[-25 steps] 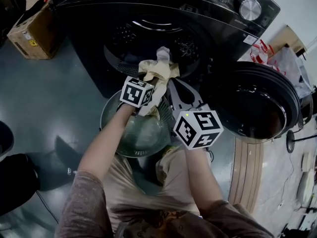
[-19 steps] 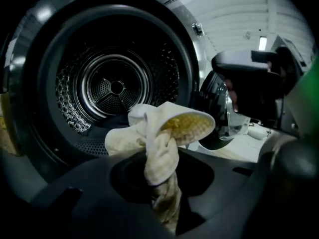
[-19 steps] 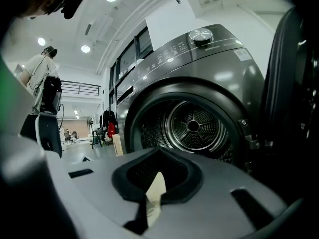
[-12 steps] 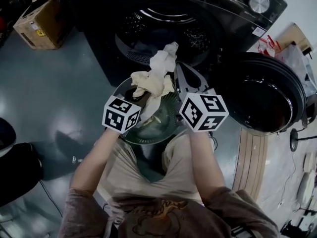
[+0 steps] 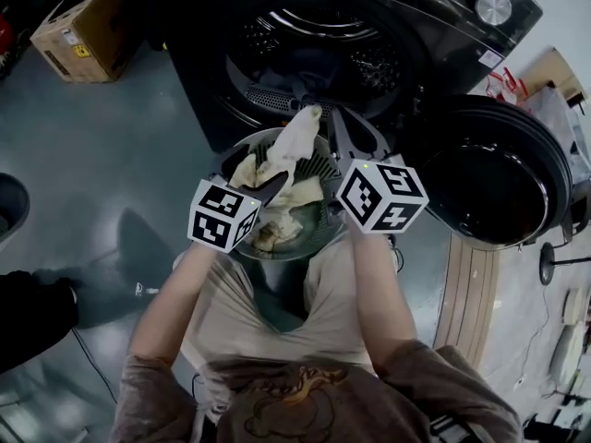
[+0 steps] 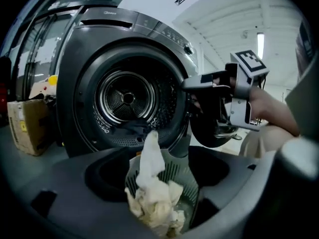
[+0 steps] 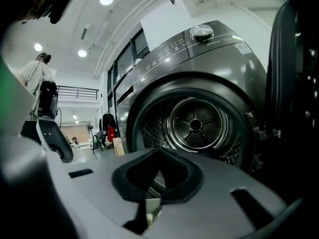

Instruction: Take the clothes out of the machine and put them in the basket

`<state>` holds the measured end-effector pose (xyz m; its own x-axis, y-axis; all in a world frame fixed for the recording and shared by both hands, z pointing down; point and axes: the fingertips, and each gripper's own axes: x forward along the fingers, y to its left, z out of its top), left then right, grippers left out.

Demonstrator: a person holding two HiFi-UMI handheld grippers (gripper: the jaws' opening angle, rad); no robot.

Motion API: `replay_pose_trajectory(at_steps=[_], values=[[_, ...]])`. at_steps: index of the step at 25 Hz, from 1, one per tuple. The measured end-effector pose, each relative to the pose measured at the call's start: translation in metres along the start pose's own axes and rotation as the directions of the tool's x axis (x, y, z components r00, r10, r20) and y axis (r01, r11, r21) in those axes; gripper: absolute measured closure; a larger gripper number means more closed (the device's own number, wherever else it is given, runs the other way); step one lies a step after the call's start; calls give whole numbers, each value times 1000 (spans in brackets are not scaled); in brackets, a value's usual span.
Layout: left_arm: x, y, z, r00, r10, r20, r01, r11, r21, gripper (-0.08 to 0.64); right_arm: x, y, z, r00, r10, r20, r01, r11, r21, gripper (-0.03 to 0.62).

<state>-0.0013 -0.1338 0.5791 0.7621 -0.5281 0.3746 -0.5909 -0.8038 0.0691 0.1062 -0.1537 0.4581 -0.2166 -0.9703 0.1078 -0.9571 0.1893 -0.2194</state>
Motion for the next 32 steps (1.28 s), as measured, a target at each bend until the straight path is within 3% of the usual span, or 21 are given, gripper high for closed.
replay_pose_trajectory(at_steps=[7,15,27,32], values=[[20,15,18,999,14,41,-14,1000,11,190,-4,2,-1,1000,13,-10,-13,1000,-12,595],[86,36,36,998,38,57,-41,997,61,169,-12,7,2,998,55,-17,-56,998,-11,595],[205,92,42,992,116,-43,-112,991,78,137,-11,2,-1,996,78,-47,-78,997,6,594],[234,105,47,987,137,-84,-125,983,133,133,-7,4,0,993,105,-56,-105,994,0,595]])
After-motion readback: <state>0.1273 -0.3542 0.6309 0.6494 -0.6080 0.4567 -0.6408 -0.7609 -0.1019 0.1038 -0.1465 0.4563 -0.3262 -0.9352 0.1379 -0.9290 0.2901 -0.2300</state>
